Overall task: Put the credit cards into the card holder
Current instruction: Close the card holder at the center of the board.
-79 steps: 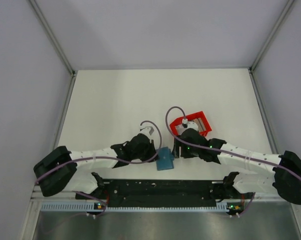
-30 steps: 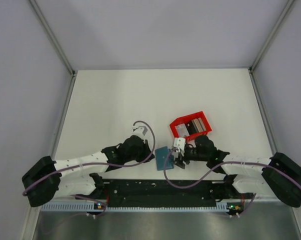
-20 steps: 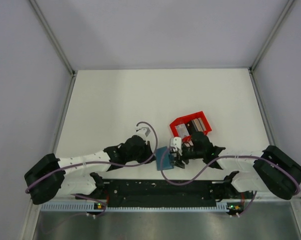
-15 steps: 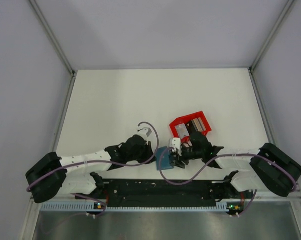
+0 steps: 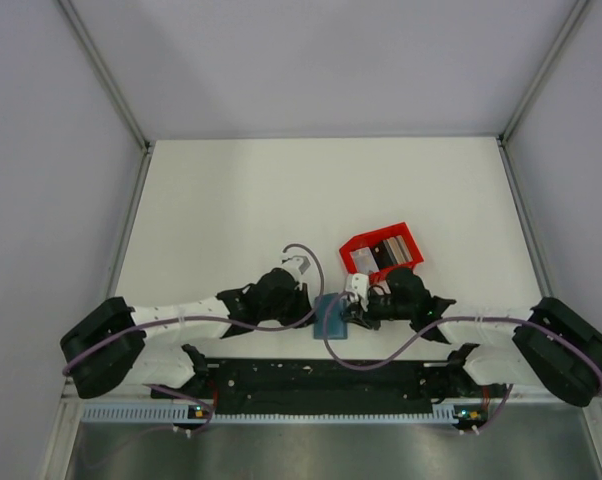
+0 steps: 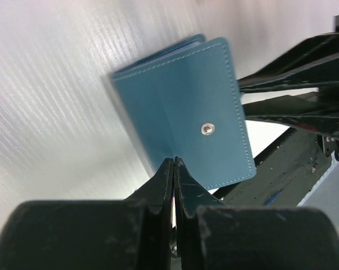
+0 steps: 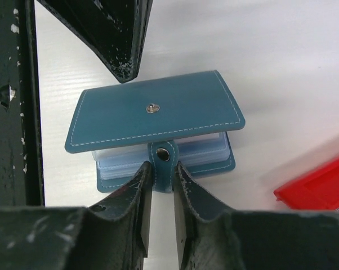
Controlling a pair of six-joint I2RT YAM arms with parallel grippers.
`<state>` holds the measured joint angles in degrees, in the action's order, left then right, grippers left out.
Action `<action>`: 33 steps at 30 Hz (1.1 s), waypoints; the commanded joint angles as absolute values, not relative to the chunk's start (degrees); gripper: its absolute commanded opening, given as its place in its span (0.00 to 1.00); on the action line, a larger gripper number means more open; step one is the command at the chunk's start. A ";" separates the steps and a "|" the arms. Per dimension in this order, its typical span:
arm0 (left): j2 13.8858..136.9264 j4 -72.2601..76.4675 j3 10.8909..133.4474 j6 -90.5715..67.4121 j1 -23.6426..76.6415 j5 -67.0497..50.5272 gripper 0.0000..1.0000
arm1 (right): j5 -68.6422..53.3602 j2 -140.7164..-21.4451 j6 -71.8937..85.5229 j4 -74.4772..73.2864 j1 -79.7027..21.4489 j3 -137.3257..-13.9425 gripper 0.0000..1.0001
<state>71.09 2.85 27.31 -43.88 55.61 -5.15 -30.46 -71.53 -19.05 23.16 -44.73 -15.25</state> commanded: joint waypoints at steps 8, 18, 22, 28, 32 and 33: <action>76.29 5.89 31.11 -43.42 55.90 -3.52 0.02 | -26.80 -59.33 -12.04 29.53 -44.12 -9.58 0.17; 76.90 8.35 32.78 -41.93 55.98 -5.71 0.02 | -30.15 -57.22 -10.72 33.31 -44.12 -7.56 0.17; 79.09 9.84 33.31 -40.96 56.16 -7.99 0.02 | -31.02 -58.53 -10.72 33.66 -44.12 -7.73 0.18; 82.52 10.19 33.14 -41.66 56.95 -7.91 0.02 | -29.97 -59.42 -9.41 33.84 -44.21 -7.82 0.25; 83.85 12.12 31.47 -43.24 57.13 -6.59 0.01 | -28.83 -57.49 -5.99 29.10 -44.12 -10.01 0.37; 84.11 13.09 30.86 -43.94 57.22 -6.59 0.01 | -28.05 -56.87 -4.06 28.22 -44.12 -10.63 0.41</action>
